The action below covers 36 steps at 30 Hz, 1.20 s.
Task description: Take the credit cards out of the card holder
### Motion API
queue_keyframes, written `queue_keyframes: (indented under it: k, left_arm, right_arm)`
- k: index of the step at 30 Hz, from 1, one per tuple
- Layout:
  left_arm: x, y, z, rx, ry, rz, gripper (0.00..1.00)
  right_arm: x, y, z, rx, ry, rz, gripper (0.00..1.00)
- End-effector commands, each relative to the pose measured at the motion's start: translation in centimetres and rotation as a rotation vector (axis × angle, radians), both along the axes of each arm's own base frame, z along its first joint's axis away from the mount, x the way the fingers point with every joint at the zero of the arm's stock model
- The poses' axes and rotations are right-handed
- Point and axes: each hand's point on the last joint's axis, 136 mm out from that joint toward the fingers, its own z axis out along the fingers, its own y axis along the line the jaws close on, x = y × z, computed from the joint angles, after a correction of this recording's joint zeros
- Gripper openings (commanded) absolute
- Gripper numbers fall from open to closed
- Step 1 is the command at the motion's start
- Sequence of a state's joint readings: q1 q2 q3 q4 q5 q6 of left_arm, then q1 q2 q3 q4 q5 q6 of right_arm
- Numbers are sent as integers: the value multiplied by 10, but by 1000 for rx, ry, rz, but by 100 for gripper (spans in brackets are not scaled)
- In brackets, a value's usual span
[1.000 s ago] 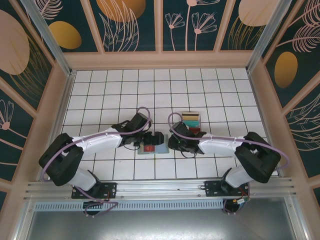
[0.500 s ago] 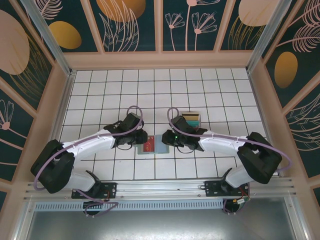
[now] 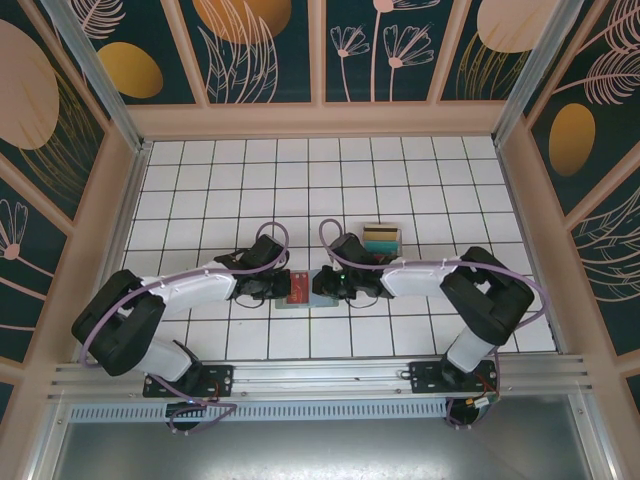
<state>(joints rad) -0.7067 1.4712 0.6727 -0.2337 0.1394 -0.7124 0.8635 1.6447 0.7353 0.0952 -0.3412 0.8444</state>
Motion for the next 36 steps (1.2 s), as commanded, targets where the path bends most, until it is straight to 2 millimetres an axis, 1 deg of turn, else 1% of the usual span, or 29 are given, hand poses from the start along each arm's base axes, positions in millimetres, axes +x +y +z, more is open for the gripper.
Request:
queue_keyframes:
  k: [1, 12, 22, 24, 25, 26, 27, 31, 32, 36]
  left_arm:
    - [-4, -1, -7, -13, 28, 5, 12]
    - [-7, 0, -11, -13, 47, 6, 11]
    - [-9, -2, -11, -27, 53, 8, 11]
    - [-9, -2, -11, -27, 53, 8, 11]
    - [-9, -2, -10, -28, 52, 8, 10]
    - [-9, -2, -11, -27, 53, 8, 10]
    - [-8, -1, -10, -24, 51, 11, 10]
    - [-7, 8, -13, 25, 47, 33, 7]
    - [-7, 11, -15, 42, 49, 40, 4]
    - [-7, 17, -16, 71, 45, 47, 2]
  right_arm:
    - [5, 15, 11, 53, -15, 34, 18]
    - [3, 17, -4, 34, 22, 46, 17]
    - [3, 20, -8, 42, 34, 58, 14]
    - [2, 21, -8, 44, 37, 61, 11]
    - [2, 21, -8, 45, 37, 61, 8]
    - [2, 21, -8, 45, 37, 59, 2]
    - [2, 20, -8, 43, 36, 58, 0]
    - [2, 12, -7, 36, 31, 35, 0]
    - [2, 9, -7, 34, 31, 25, 0]
    - [1, -2, -7, 24, 32, 7, 0]
